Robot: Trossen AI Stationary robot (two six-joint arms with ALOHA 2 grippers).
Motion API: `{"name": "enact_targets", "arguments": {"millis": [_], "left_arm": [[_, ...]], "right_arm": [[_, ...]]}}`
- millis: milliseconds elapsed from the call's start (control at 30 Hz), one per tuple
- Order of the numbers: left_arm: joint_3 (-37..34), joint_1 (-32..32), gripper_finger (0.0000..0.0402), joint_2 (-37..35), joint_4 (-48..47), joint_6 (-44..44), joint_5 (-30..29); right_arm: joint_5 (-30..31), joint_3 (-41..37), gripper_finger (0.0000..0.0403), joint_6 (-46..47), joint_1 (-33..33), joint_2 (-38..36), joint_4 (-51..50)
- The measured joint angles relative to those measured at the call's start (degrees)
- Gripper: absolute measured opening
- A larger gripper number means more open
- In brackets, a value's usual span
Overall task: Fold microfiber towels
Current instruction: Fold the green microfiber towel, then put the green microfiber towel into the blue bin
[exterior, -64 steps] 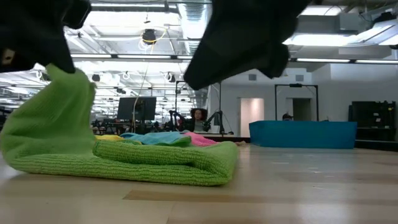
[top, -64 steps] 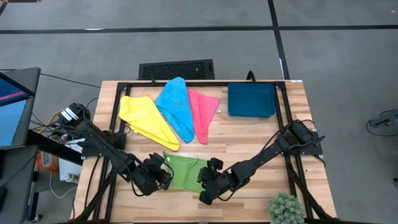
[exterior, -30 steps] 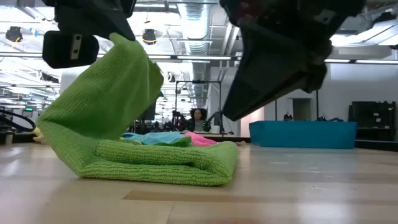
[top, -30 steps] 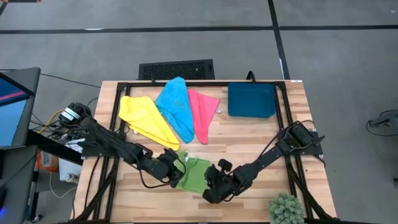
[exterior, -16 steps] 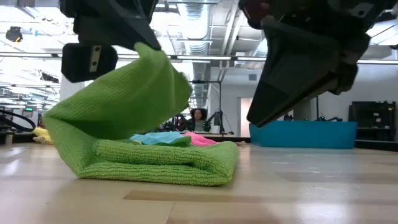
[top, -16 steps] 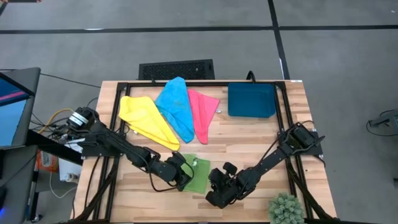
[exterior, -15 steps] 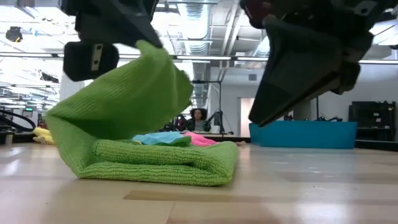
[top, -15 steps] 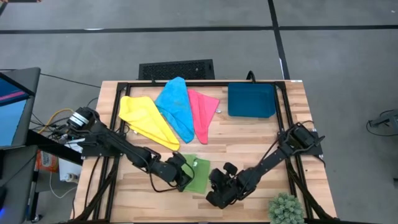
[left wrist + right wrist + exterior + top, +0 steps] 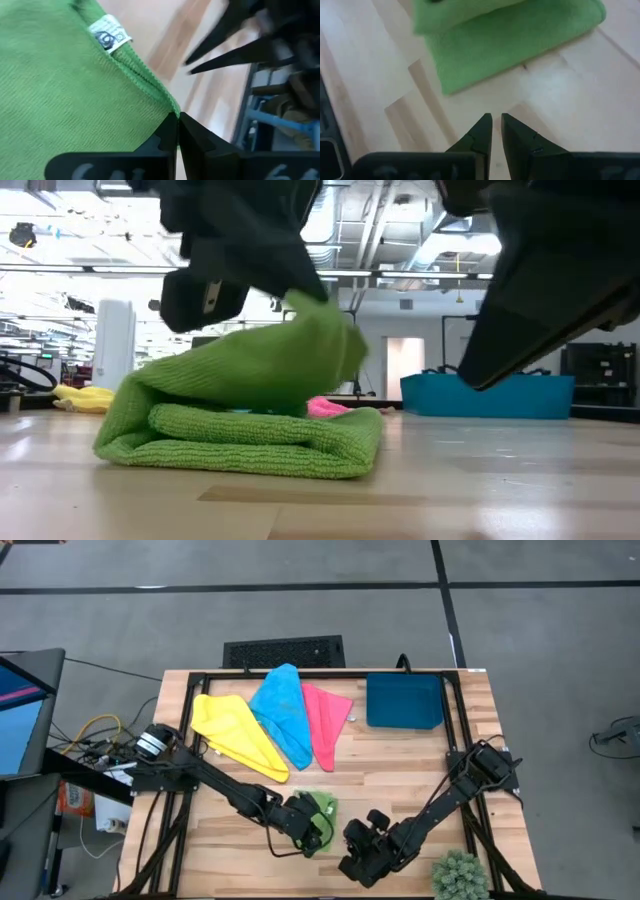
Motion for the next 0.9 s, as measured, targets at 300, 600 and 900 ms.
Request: {"name": "enact_targets", "arguments": {"millis": [300,600,900], "left_arm": [[0.01,0.04,0.0088,1.08,3.09,0.82,3.47],[0.02,1.37,0.0221,-1.45,6.73,-1.07,10.52],[0.13,2.58,0.0241,-20.89,-5.24,2.05,2.86]], "right_arm": [[0.03,0.00,0.0065,0.32,1.03,0.00,0.13],[-5.37,0.00,0.0095,9.01,-1.30,0.00,0.83],[-11.55,0.02,0.0223,15.14,-6.56,-1.41,7.13]]}}
